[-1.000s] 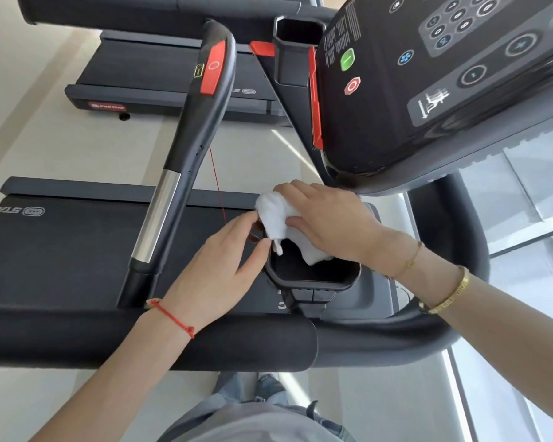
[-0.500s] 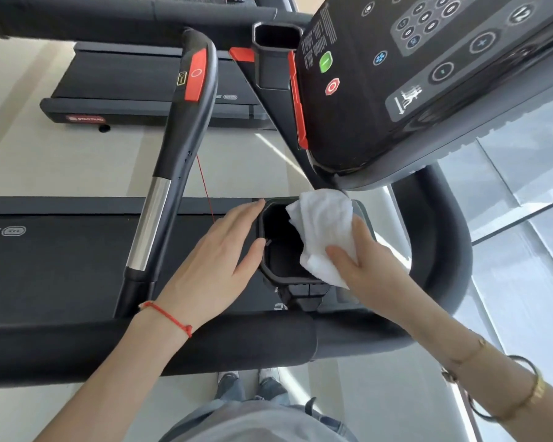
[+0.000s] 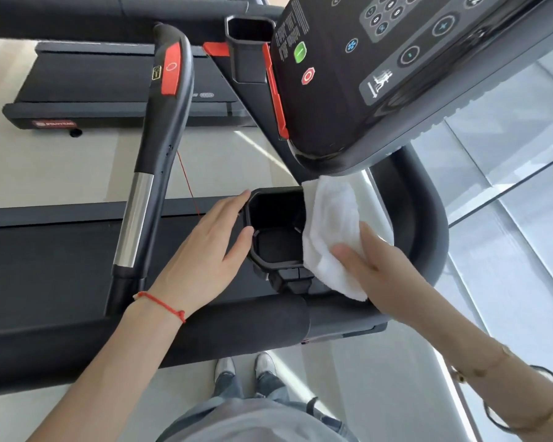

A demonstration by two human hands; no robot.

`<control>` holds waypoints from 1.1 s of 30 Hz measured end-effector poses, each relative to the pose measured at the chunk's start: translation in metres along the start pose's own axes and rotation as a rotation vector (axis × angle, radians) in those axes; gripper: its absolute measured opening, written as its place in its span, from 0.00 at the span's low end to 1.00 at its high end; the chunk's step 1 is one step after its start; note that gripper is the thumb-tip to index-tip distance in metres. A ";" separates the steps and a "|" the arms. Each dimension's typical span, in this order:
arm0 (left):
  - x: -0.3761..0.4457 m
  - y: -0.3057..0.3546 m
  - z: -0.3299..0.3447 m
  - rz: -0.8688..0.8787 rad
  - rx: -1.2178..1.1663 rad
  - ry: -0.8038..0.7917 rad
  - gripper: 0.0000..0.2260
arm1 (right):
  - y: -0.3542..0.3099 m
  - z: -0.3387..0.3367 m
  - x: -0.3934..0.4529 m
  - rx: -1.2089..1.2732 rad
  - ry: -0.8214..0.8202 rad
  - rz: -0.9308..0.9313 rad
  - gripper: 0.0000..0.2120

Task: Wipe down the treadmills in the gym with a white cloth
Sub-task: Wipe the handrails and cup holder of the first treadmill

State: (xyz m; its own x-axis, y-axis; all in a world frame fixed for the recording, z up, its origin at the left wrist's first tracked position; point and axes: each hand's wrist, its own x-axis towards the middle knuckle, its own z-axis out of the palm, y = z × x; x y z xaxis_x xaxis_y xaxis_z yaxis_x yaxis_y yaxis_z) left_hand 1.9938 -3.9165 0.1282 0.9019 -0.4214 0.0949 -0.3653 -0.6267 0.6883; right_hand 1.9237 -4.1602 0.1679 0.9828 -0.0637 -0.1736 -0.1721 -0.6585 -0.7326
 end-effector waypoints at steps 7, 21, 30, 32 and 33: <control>0.000 0.001 0.000 -0.010 -0.045 -0.009 0.26 | -0.012 -0.012 -0.021 -0.426 -0.204 -0.496 0.25; 0.000 -0.002 -0.001 -0.013 -0.087 0.011 0.22 | -0.014 -0.010 0.009 -0.690 -0.201 -0.667 0.21; -0.001 0.000 0.000 -0.049 -0.126 -0.003 0.23 | -0.044 0.040 0.031 -0.665 -0.197 -0.461 0.17; -0.001 0.001 0.000 -0.043 -0.118 -0.002 0.22 | -0.036 0.033 0.020 -0.649 -0.150 -0.519 0.17; -0.001 0.001 0.000 -0.035 -0.109 0.001 0.22 | -0.030 0.026 0.016 -0.626 -0.138 -0.538 0.17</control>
State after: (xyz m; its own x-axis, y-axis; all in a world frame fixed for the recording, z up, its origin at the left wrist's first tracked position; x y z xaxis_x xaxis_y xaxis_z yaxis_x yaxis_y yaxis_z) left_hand 1.9928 -3.9169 0.1288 0.9138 -0.4002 0.0699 -0.3064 -0.5660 0.7654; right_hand 1.9427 -4.1214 0.1700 0.8959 0.4440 -0.0132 0.4277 -0.8703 -0.2443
